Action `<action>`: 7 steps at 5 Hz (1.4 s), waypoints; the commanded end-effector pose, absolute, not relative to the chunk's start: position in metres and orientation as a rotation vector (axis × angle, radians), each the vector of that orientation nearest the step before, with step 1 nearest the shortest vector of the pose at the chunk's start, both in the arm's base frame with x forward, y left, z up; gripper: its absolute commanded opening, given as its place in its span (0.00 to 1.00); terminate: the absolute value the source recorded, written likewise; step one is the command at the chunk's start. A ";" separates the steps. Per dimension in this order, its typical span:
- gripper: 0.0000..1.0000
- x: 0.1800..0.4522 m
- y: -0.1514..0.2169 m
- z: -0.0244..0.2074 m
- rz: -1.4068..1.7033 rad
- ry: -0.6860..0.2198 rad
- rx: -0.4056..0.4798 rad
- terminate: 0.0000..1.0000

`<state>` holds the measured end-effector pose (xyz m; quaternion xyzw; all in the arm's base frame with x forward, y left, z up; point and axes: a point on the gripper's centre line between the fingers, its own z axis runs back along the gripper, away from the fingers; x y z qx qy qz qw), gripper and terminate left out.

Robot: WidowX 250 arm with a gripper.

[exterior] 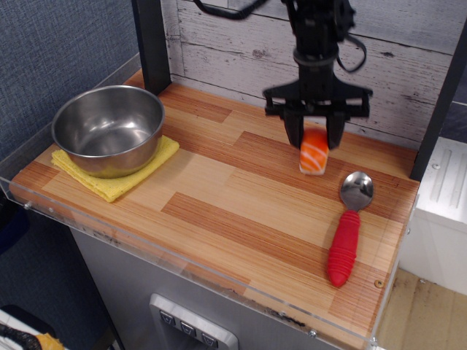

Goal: Put the sushi inside the bowl.

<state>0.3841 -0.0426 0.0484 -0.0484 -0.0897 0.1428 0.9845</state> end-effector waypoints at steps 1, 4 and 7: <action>0.00 0.370 -0.011 0.120 0.336 -0.332 -0.153 0.00; 0.00 0.328 0.073 0.140 0.448 -0.319 -0.088 0.00; 0.00 0.298 0.123 0.132 0.552 -0.300 -0.040 0.00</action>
